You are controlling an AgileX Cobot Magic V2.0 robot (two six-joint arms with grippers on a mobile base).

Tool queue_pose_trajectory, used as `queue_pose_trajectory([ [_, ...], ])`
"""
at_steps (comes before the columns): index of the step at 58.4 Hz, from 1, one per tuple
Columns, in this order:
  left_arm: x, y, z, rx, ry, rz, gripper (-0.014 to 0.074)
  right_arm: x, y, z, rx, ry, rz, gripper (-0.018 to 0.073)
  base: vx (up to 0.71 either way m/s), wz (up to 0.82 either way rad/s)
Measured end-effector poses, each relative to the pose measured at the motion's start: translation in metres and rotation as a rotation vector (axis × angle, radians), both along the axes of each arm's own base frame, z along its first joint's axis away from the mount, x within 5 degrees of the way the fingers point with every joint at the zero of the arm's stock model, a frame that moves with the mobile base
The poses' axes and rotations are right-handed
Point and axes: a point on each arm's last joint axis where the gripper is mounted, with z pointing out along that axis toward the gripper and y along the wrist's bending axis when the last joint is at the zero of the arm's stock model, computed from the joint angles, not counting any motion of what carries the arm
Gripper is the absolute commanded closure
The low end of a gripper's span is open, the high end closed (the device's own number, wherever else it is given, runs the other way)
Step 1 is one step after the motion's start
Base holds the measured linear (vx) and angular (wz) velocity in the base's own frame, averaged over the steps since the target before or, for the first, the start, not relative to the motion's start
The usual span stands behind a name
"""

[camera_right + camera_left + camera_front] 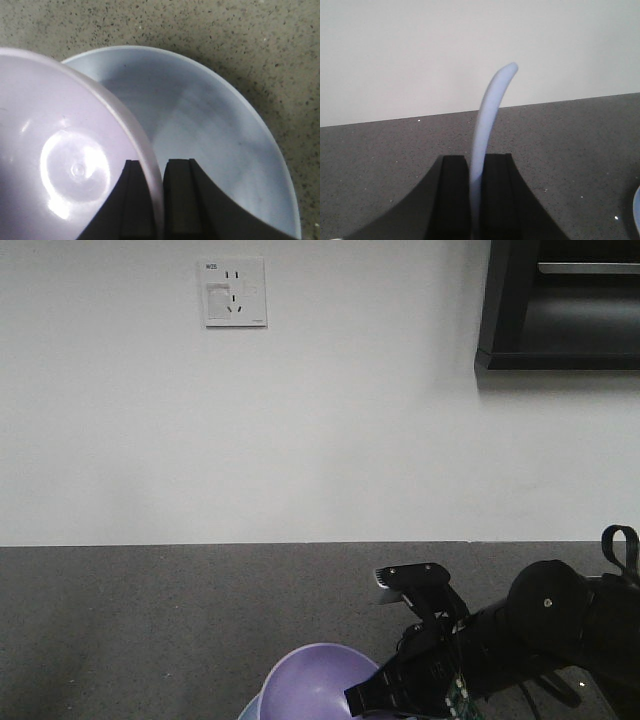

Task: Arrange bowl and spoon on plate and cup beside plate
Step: 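Lower the held bowl with the right gripper onto the blue plate, then open the right gripper and raise it away from the bowl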

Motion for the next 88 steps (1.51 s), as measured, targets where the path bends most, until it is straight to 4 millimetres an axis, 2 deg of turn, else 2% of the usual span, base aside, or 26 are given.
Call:
queue_pose_trajectory([
  [12, 0.0, 0.0, 0.0, 0.0, 0.0, 0.0, 0.0602, -0.003, -0.003, -0.003, -0.044, 0.032, 0.015, 0.036, 0.0, 0.0],
  [31, 0.0, 0.0, 0.0, 0.0, 0.0, 0.0, 0.0602, -0.003, -0.004, -0.004, -0.06, 0.042, -0.002, 0.0118, 0.0, 0.0],
  [43, 0.0, 0.0, 0.0, 0.0, 0.0, 0.0, 0.0602, -0.001, -0.004, 0.001, -0.056, 0.021, -0.007, 0.0055, 0.0, 0.0],
  [49, 0.0, 0.0, 0.0, 0.0, 0.0, 0.0, 0.0602, 0.003, -0.005, 0.023, -0.048, -0.071, -0.011, 0.0055, 0.0, 0.0],
  [57, 0.0, 0.0, 0.0, 0.0, 0.0, 0.0, 0.0602, -0.002, -0.009, 0.088, 0.019, -0.288, -0.034, 0.0056, 0.0, 0.0],
  [62, 0.0, 0.0, 0.0, 0.0, -0.001, 0.0, 0.0602, -0.018, -0.016, 0.13, 0.056, -0.432, -0.044, 0.0056, 0.0, 0.0],
  [65, 0.0, 0.0, 0.001, -0.001, -0.009, 0.0, 0.0602, -0.035, -0.024, 0.155, 0.075, -0.533, -0.053, 0.0056, 0.0, 0.0],
  [70, 0.001, 0.0, 0.004, -0.006, -0.042, 0.001, 0.0602, -0.064, -0.038, 0.177, 0.096, -0.668, -0.086, 0.0056, 0.0, 0.0],
  [76, 0.002, -0.001, 0.011, -0.049, -0.118, -0.006, 0.0602, -0.098, -0.056, 0.181, 0.114, -0.763, -0.131, 0.0056, 0.0, 0.0],
  [83, 0.006, -0.004, 0.016, -0.085, -0.171, -0.03, 0.0602, -0.135, -0.072, 0.17, 0.125, -0.799, -0.16, 0.0056, 0.0, 0.0],
  [88, 0.015, -0.009, 0.014, -0.134, -0.161, -0.067, 0.06, -0.155, -0.08, 0.158, 0.136, -0.804, -0.174, 0.0056, 0.0, 0.0],
])
